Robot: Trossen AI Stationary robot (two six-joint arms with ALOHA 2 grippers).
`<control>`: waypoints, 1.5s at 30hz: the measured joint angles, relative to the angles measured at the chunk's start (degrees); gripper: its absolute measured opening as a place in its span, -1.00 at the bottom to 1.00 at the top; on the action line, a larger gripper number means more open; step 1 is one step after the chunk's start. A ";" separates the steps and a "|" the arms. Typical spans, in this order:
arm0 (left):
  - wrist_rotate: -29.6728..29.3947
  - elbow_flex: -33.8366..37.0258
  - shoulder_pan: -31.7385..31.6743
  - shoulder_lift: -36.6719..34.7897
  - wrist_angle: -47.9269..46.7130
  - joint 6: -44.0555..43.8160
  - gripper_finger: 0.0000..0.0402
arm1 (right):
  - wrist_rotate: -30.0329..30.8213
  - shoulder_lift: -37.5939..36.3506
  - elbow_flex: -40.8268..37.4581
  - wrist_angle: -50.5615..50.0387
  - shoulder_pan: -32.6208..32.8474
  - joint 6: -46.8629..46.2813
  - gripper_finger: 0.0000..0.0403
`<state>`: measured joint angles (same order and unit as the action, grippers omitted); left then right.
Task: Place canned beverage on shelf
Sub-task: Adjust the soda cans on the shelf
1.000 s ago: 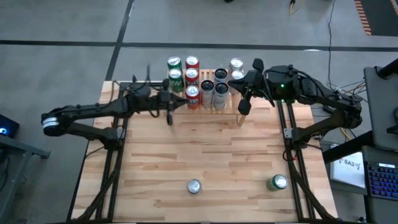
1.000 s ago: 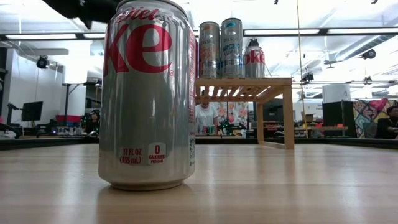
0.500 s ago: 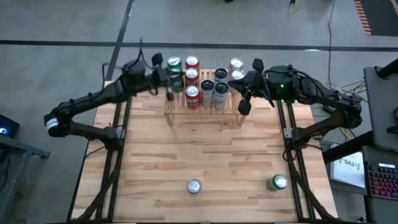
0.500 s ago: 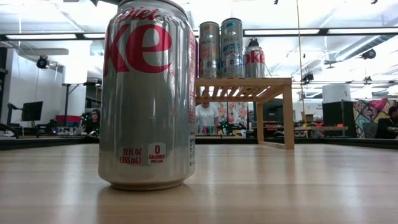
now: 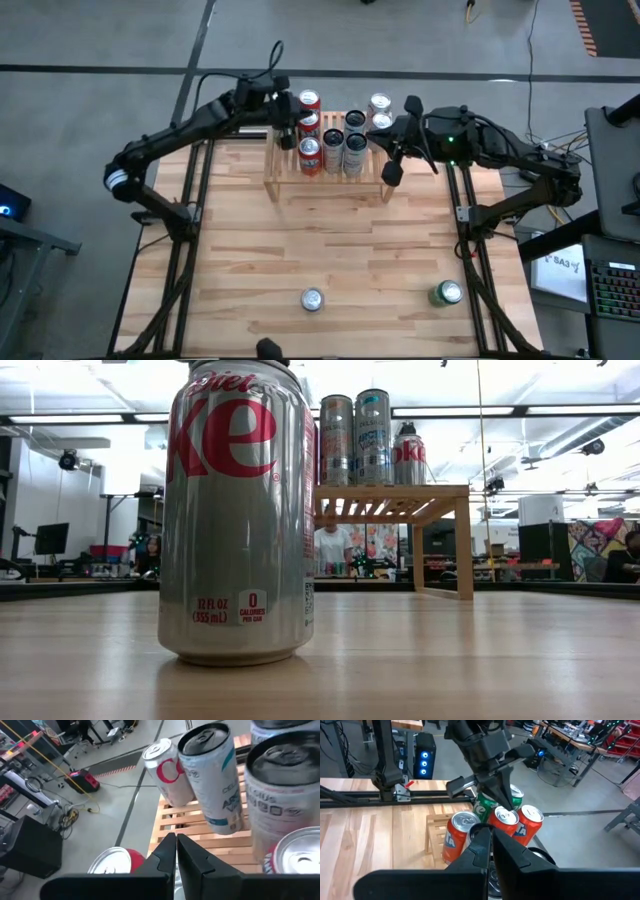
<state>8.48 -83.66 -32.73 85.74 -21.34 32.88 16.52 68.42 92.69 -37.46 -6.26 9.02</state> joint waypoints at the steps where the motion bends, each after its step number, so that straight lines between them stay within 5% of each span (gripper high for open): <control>1: 0.01 -0.16 -0.13 0.24 -0.12 0.38 -1.00 | 0.01 0.02 -0.11 -0.05 0.00 0.00 -0.95; 45: 3.09 0.94 -0.68 0.31 -5.40 0.80 -1.00 | 0.10 -0.02 -0.25 2.28 -0.02 0.02 -0.95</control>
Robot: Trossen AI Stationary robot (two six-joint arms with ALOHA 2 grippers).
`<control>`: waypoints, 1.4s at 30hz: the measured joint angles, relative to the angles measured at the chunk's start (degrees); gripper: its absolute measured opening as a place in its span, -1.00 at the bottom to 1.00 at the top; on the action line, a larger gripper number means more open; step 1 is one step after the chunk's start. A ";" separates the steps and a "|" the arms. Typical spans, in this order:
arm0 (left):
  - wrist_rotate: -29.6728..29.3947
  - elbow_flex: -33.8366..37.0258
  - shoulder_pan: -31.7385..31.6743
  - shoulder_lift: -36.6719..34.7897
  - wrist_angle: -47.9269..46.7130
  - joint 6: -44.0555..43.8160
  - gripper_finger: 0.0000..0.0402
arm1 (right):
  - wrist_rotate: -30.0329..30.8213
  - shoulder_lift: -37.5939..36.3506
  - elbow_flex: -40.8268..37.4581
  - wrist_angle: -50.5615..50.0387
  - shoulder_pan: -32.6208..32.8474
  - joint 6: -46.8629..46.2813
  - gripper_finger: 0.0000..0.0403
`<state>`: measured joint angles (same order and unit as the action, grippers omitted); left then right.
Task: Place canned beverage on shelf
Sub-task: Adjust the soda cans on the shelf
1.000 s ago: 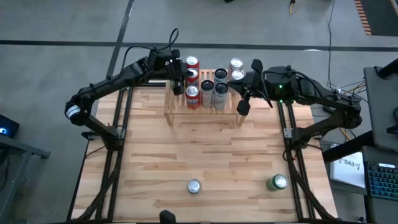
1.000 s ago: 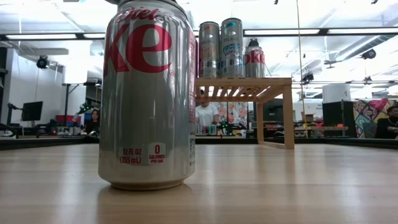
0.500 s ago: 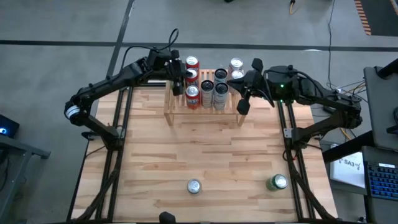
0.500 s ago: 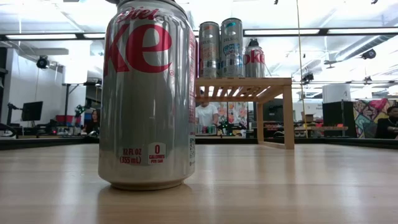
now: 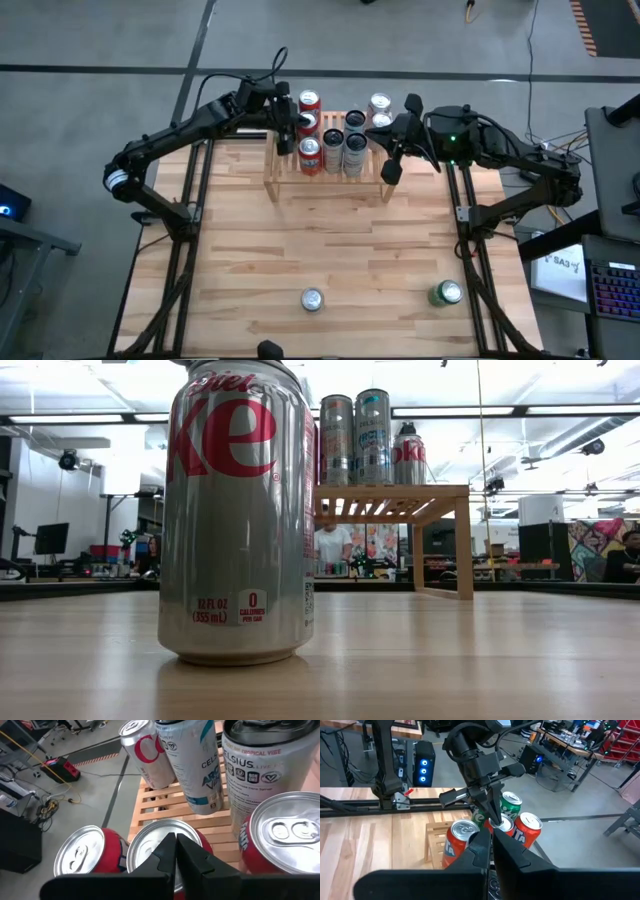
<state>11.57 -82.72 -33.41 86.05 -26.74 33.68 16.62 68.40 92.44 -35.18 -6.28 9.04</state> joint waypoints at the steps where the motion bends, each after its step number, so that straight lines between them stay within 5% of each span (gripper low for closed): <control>1: -0.04 0.00 -0.06 0.01 0.14 0.13 -1.00 | 0.00 0.00 0.00 -0.02 0.00 0.00 -0.95; 27: -0.02 0.17 -0.07 -3.93 2.38 -0.10 -1.00 | 0.00 0.02 0.00 -0.09 0.02 0.00 -0.95; 42: -6.62 0.15 -0.46 -3.79 -2.79 16.75 -1.00 | 0.00 0.02 0.00 -0.11 0.00 0.07 -0.95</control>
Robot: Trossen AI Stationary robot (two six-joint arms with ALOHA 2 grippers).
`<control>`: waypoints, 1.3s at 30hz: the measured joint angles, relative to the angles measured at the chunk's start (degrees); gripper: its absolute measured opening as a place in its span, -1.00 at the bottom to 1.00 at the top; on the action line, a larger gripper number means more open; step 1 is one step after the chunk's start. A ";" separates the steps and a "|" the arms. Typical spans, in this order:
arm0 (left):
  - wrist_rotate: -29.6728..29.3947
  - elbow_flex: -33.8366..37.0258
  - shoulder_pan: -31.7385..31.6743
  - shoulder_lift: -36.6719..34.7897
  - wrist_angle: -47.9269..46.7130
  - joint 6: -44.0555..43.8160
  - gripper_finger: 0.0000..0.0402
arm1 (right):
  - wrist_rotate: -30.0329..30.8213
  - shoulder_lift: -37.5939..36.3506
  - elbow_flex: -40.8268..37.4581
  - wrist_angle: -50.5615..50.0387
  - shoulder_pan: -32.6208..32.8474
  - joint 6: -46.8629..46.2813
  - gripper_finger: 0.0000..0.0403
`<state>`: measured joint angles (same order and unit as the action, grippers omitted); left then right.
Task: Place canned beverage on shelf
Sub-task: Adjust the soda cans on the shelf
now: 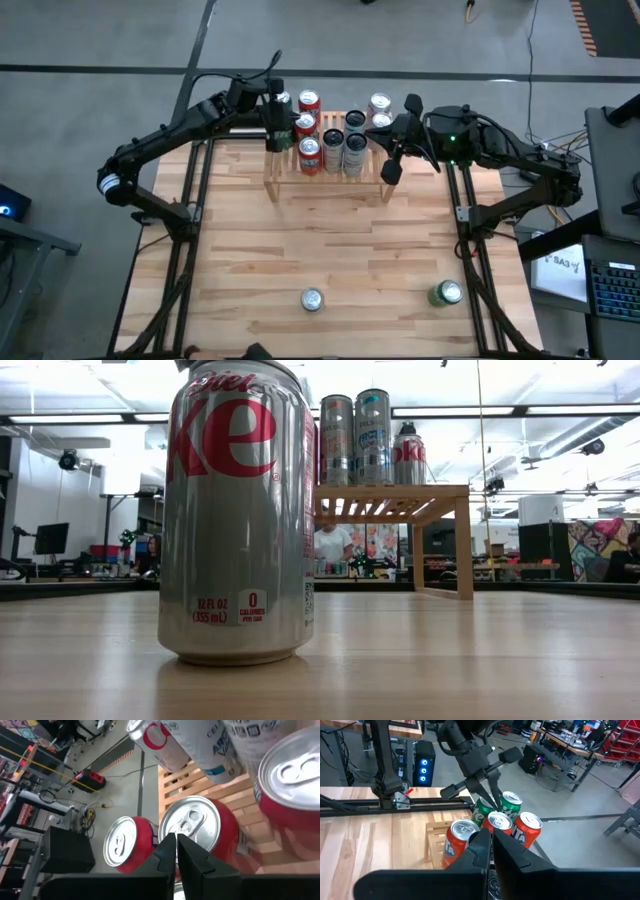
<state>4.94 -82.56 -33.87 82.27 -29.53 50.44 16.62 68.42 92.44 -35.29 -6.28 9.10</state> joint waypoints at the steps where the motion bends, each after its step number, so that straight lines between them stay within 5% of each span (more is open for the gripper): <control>1: 0.02 0.00 -0.07 0.19 0.00 0.54 -1.00 | 0.00 0.00 0.00 0.00 0.00 0.00 -0.95; 39: 0.53 0.07 -0.22 1.63 2.50 -2.93 -1.00 | 0.00 0.02 0.00 -0.03 0.00 -0.07 -0.95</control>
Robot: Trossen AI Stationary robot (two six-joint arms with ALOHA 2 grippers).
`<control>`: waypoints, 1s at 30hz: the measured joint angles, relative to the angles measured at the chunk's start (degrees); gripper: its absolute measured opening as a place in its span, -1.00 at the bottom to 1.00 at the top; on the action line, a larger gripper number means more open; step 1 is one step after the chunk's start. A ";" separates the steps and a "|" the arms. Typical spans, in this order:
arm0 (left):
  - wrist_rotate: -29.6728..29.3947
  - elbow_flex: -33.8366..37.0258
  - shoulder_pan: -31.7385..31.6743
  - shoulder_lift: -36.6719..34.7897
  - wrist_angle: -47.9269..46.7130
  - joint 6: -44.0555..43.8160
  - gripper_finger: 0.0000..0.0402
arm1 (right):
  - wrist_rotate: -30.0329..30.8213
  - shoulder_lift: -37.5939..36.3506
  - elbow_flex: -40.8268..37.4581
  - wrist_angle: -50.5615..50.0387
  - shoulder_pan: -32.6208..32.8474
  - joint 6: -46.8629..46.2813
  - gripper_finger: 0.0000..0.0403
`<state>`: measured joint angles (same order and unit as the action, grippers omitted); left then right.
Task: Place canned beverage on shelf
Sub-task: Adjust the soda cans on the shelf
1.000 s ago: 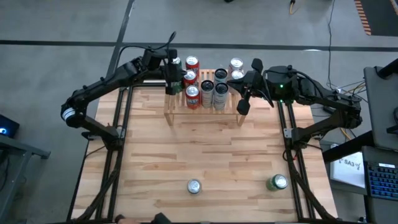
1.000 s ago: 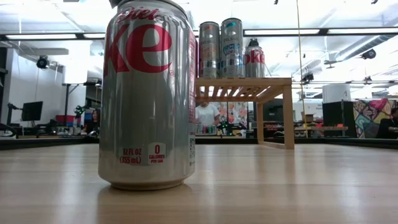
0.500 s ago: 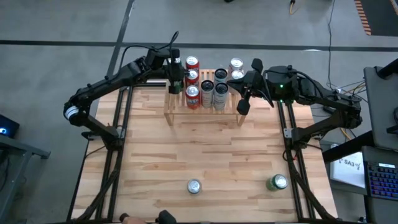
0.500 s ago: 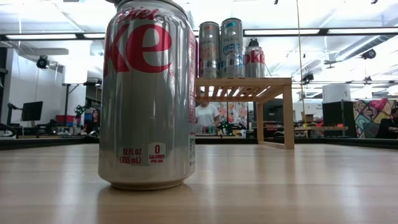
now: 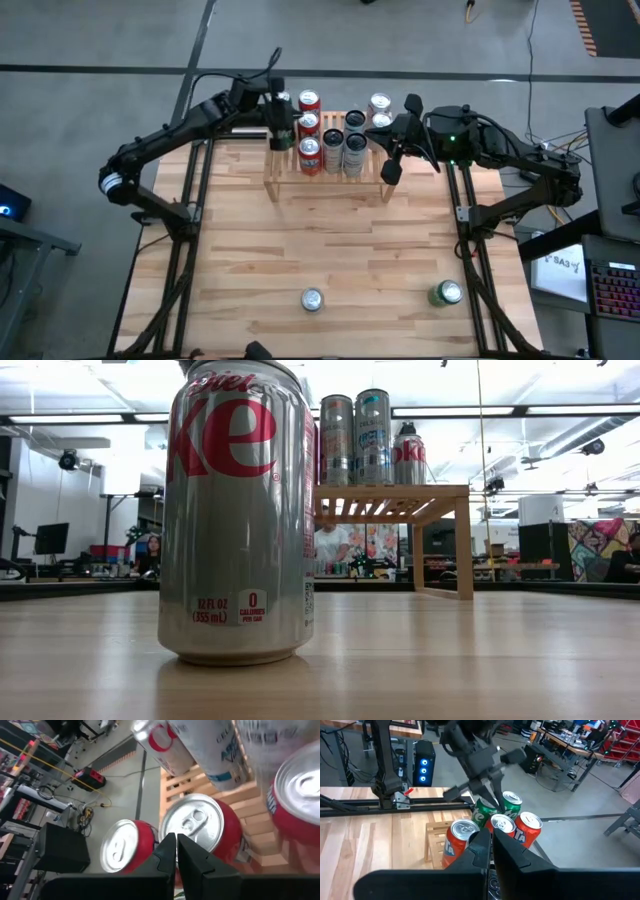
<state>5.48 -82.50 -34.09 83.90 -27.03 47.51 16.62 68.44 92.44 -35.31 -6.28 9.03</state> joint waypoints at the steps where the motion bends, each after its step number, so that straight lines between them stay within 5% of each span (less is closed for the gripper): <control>1: 0.00 0.00 0.00 -0.61 0.02 -0.51 -1.00 | 0.00 0.00 0.00 0.00 0.00 0.00 -0.95; 8: 1.32 0.00 0.00 -6.38 -1.60 -5.88 -1.00 | 0.00 0.00 0.00 0.00 0.00 -0.02 -0.95; 16: 23.78 5.12 -0.24 -13.90 -2.77 -15.87 -1.00 | -0.02 0.09 -1.60 1.72 0.00 -0.45 -0.95; 30: 24.03 28.74 1.56 -28.82 19.54 -29.65 -1.00 | -4.06 1.00 -1.97 -4.51 0.02 -19.03 -0.95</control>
<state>29.50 -53.76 -32.53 55.08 -7.49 17.85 12.56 69.45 90.48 -39.82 -6.26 -10.00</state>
